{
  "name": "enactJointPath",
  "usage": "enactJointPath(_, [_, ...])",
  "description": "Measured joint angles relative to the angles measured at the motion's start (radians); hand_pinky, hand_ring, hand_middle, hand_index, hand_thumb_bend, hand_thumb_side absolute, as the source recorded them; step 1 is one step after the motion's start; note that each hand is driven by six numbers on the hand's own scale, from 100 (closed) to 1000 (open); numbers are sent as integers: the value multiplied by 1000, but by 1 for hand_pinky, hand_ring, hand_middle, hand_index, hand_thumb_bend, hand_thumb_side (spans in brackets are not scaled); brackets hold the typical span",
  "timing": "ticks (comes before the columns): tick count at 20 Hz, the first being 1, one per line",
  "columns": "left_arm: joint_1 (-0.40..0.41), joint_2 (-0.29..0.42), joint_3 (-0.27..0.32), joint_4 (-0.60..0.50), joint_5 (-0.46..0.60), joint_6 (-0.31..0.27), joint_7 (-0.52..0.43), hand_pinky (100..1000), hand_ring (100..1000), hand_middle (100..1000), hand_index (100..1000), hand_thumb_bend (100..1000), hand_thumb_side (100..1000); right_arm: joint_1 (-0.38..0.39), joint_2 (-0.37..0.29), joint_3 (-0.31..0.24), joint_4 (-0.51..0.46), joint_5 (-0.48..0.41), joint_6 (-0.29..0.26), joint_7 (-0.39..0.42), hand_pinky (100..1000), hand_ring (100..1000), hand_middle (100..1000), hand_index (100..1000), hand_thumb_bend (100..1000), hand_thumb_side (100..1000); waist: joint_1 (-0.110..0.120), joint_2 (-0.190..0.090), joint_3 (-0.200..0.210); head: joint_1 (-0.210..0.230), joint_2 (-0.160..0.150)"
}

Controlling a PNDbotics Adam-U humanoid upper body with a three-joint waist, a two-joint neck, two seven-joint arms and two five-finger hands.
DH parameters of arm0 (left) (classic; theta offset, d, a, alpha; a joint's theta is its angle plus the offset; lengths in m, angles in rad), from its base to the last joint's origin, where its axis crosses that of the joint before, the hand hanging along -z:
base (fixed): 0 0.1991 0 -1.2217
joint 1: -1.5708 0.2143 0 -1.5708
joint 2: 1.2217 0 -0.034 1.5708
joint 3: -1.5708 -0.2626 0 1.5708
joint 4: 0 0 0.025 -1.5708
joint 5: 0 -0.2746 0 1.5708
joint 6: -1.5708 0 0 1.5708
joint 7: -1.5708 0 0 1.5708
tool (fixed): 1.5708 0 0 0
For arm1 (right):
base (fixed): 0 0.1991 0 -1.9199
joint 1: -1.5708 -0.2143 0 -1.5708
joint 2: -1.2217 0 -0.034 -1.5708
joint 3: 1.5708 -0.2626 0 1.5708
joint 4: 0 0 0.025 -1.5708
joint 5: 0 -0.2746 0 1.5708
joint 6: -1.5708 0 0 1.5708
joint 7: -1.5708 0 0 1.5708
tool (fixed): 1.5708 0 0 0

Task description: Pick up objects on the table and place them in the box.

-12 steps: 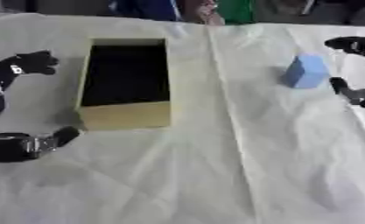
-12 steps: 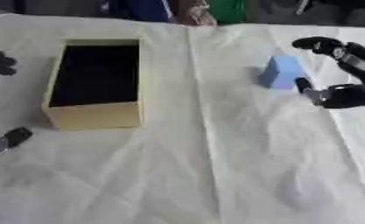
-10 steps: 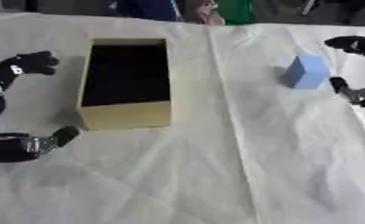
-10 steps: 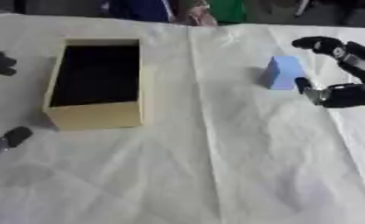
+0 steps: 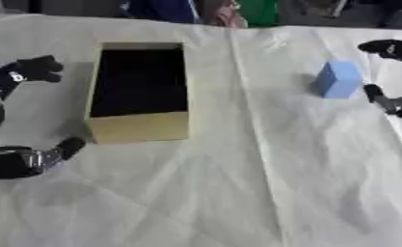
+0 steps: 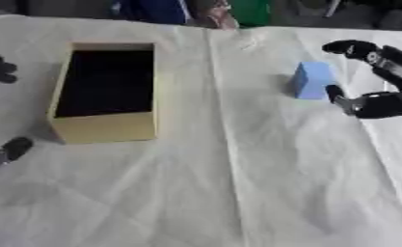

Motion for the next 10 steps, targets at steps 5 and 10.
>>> enactJointPath(5, [0, 0, 0, 0, 3, -1, -4, 879, 777, 796, 956, 516, 509, -38, -33, 12, 31, 40, 1, 0, 1000, 1000, 1000, 1000, 100, 207, -1, 0, 2, -3, 0])
enactJointPath(10, [1, 0, 0, 0, 5, -4, -8, 879, 776, 794, 956, 512, 514, -81, -61, 31, 88, 93, 4, 3, 1000, 1000, 997, 1000, 100, 215, -5, 0, 8, -10, 1])
